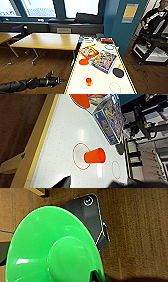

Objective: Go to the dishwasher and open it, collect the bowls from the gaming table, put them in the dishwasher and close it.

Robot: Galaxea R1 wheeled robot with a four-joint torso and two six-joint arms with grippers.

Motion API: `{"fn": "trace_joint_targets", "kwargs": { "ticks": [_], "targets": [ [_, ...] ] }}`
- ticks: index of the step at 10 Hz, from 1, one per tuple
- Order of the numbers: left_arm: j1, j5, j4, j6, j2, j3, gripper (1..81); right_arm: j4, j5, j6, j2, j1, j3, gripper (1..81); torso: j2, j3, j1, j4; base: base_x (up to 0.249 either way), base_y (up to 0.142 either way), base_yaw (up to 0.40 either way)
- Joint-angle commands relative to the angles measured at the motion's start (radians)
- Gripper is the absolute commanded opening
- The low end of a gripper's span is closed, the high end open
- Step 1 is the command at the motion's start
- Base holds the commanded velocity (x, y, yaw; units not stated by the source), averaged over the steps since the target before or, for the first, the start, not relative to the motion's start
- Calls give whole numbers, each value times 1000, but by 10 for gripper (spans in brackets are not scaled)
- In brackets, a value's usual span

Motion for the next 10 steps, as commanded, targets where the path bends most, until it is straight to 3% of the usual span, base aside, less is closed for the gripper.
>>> {"fn": "trace_joint_targets", "kwargs": {
  "ticks": [1,3,4,5,6,9,10],
  "targets": [
    [-143,99,67,-24,54,-50,811,-10,-77,2,-47,18,18,10,0,0,0,0,0,0,0],
    [-143,99,87,-24,138,-116,811,-10,-79,2,-48,23,24,10,0,0,0,0,0,0,0],
    [-143,99,77,-41,166,-153,811,-10,-79,2,-48,24,28,10,0,0,1,0,0,0,0],
    [-150,104,85,-94,190,-188,811,-10,-79,2,-48,24,28,10,0,0,1,0,0,0,0],
    [-163,144,91,-116,218,-216,811,-10,-80,2,-48,29,30,10,0,0,1,0,0,0,0],
    [-207,204,103,-121,301,-286,811,-15,-100,0,-50,37,37,10,0,0,1,0,0,0,0],
    [-224,275,103,-131,345,-327,811,-16,-100,0,-48,38,37,10,1,0,2,0,0,0,0]
  ]
}}
